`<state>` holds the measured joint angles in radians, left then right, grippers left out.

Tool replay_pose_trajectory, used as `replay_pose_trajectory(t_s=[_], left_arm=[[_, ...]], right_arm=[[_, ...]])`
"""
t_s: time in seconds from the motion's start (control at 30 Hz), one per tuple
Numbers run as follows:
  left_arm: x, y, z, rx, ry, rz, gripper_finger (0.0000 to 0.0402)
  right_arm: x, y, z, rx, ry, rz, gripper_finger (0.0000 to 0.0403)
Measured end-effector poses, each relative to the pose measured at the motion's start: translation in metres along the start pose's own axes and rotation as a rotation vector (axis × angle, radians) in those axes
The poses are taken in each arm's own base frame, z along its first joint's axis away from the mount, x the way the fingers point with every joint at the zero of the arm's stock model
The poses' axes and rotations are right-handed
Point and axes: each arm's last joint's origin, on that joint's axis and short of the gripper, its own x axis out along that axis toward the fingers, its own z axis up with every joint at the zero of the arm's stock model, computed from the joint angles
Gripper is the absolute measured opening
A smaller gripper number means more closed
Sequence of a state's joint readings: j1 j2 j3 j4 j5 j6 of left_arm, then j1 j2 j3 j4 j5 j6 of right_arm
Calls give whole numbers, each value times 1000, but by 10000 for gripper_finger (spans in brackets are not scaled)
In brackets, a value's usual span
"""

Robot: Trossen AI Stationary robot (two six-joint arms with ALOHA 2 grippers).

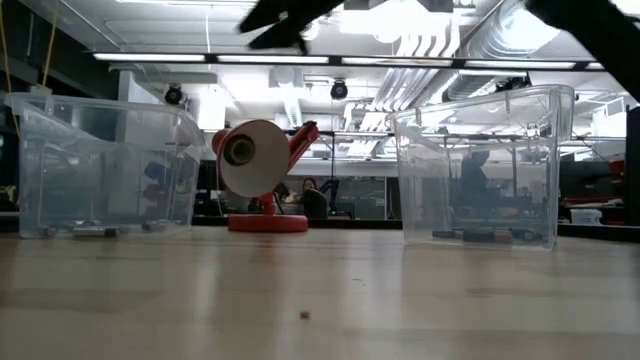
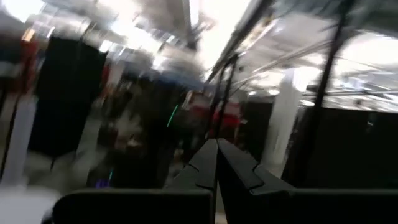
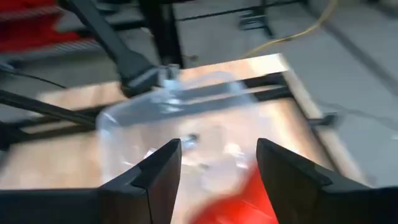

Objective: Sort batteries
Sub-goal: Adjust the right transparent bin

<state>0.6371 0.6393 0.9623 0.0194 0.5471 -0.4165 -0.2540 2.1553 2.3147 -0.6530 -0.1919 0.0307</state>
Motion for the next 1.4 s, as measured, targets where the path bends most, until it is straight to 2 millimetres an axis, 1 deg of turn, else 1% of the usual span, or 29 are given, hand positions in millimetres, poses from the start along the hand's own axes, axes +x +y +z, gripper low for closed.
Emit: replay_pose_trajectory(t_s=[0.13, 0.17, 0.2, 0.27, 0.3, 0.4, 0.47, 0.57, 0.67, 0.8, 0.93, 1.03, 1.2, 1.27, 1.4], left_arm=[[9, 16, -56, -127, 89, 148, 0], [10, 19, -72, -172, 113, 194, 0], [11, 21, -86, -216, 129, 245, 0], [12, 25, -111, -302, 158, 366, 0], [11, 26, -118, -336, 160, 433, 0], [9, 30, -129, -416, 185, 656, 0], [7, 34, -133, -444, 292, 789, 0], [5, 40, -142, -449, 551, 947, 0], [7, 48, -151, -405, 783, 1058, 0], [16, 64, -168, -335, 953, 1098, 0], [20, 86, -183, -274, 1075, 1151, 0], [24, 103, -190, -224, 1108, 1157, 0], [37, 126, -194, -162, 1047, 1076, 0], [41, 132, -196, -161, 1033, 1038, 0], [49, 137, -201, -137, 1006, 980, 0]], right_arm=[[-59, -9, 15, -85, 43, -117, 193], [-71, -11, 16, -100, 54, -136, 191], [-87, -12, 20, -111, 53, -156, 190], [-113, -15, 23, -122, 62, -190, 188], [-127, -17, 25, -120, 60, -210, 188], [-154, -21, 26, -98, 76, -243, 188], [-165, -22, 25, -76, 90, -256, 188], [-179, -19, 24, -51, 102, -272, 188], [-182, -15, 22, -30, 118, -294, 187], [-179, -10, 23, -11, 114, -312, 187], [-176, -2, 24, 6, 100, -331, 187], [-177, 6, 23, 20, 102, -325, 187], [-185, 29, 22, 20, 111, -345, 187], [-189, 38, 19, 20, 134, -382, 187], [-204, 55, 14, 35, 149, -444, 187]])
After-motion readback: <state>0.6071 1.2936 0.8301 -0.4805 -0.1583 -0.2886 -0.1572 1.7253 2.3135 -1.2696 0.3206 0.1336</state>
